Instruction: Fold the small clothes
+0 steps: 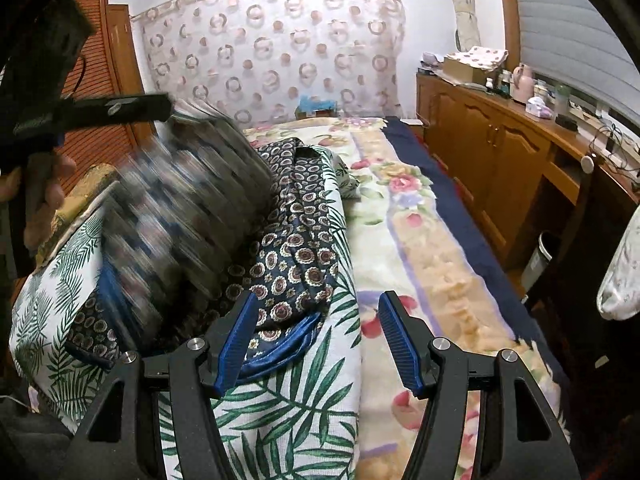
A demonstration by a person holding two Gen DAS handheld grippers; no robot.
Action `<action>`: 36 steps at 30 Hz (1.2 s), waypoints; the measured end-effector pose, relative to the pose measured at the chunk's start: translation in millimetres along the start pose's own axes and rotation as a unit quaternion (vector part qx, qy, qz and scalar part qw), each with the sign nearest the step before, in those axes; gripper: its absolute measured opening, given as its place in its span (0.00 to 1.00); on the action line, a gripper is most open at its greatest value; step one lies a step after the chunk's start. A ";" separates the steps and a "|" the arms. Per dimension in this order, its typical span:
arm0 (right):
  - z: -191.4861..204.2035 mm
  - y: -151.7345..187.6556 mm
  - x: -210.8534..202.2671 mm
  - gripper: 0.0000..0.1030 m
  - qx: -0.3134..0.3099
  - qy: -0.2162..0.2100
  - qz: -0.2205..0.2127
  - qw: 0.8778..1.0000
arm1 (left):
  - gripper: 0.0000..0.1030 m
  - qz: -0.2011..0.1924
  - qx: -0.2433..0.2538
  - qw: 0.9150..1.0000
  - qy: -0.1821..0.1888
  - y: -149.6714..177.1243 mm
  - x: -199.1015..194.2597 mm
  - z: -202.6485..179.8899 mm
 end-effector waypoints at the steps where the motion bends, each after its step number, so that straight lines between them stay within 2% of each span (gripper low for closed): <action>1: -0.7 -6.9 6.3 0.63 0.000 0.000 0.001 1.000 | 0.71 0.000 -0.005 1.000 -0.006 2.4 -2.3 8.1; 3: 0.2 -11.2 7.6 0.63 -0.001 0.003 0.000 1.000 | 0.75 0.001 -0.016 1.000 -0.019 9.0 -6.7 25.8; 9: 10.0 -32.4 9.9 0.63 -0.023 0.004 -0.010 1.000 | 0.75 0.021 -0.043 0.996 -0.075 45.1 -18.1 86.9; 17: 38.0 -71.7 40.2 0.63 -0.072 -0.011 -0.017 0.997 | 0.75 0.040 -0.067 0.989 -0.129 81.2 -18.4 150.3; 28: 79.6 -112.1 92.0 0.63 -0.130 -0.053 0.001 0.990 | 0.75 0.069 -0.054 0.984 -0.155 105.5 12.8 174.0; 36: 103.3 -119.1 128.8 0.63 -0.158 -0.078 0.036 0.984 | 0.75 0.087 -0.063 0.984 -0.145 117.9 23.7 180.4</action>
Point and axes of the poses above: each gripper's, at about its wrist camera, not at the fingertips, and x roughly the way its jaws point, z to its left, y to its underside, the point moved 8 cm from there along x, roughly the way its jaws point, and after that the axes turned 8 degrees about -x, right-handed, at the moved point
